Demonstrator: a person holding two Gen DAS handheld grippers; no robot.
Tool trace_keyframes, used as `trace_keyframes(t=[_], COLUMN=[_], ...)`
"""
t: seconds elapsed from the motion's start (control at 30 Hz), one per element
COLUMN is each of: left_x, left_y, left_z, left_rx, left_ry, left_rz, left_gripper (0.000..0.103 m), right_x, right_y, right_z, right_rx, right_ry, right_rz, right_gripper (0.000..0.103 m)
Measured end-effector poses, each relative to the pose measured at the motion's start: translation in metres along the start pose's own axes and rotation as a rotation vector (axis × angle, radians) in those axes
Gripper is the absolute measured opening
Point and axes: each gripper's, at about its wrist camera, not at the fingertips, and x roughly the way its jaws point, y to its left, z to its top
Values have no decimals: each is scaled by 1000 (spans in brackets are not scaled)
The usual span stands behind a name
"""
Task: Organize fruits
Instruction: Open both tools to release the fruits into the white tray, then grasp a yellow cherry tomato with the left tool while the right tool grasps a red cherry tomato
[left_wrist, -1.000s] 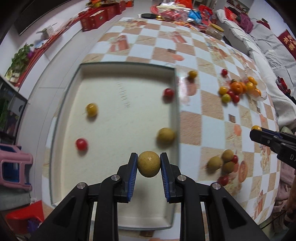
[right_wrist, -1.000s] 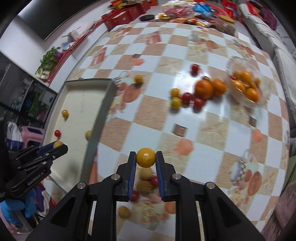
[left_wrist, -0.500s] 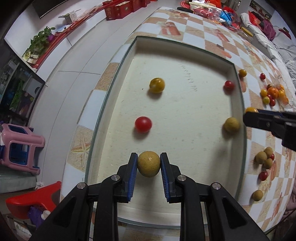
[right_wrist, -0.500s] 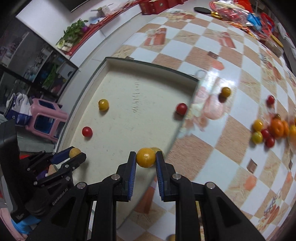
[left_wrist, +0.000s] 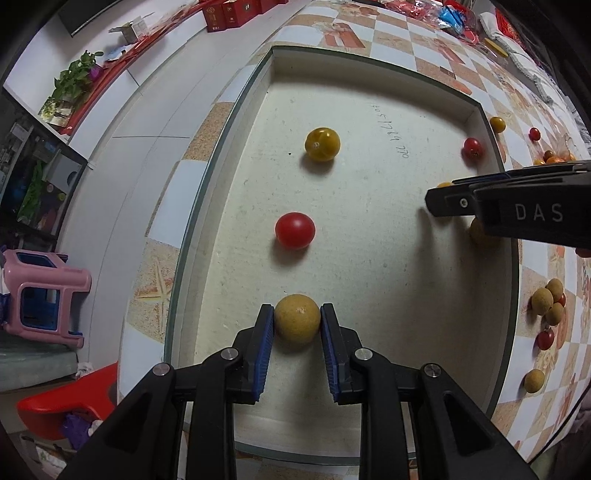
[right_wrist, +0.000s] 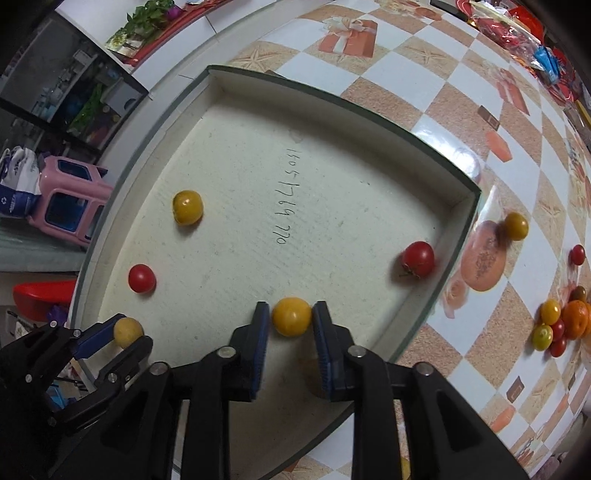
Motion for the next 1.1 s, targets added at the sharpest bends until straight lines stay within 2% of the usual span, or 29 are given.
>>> trace_keyframes(t=[0.03, 0.07, 0.1, 0.13, 0.4, 0.57, 0.7, 0.83, 1.1], left_x=[0, 0, -2, -5, -14, -31, -42, -53, -74], left_y=[-1, 0, -1, -1, -13, -37, -59, -85, -144], left_z=[0, 0, -1, -2, -2, 9, 22, 37, 98], left_rx=[1, -2, -9, -12, 48, 100, 149, 212, 284], left_ry=[-3, -6, -19, -40, -25, -60, -87, -113, -183], left_rz=[14, 24, 34, 41, 44, 32, 14, -6, -82], left_gripper=[46, 76, 82, 82, 82, 82, 82, 82, 82], right_x=[1, 2, 1, -1, -44, -73, -82, -84, -87], right_y=[1, 2, 2, 2, -20, -56, -86, -122, -189], right_z=[1, 2, 3, 2, 0, -25, -52, -81, -125], right_rx=[-3, -4, -2, 2, 73, 167, 252, 350, 496], right_ry=[6, 8, -4, -11, -122, -175, -184, -177, -169], right_rz=[-2, -11, -16, -9, 43, 33, 8, -25, -87], right_gripper=[62, 78, 79, 79, 81, 81, 81, 81, 81])
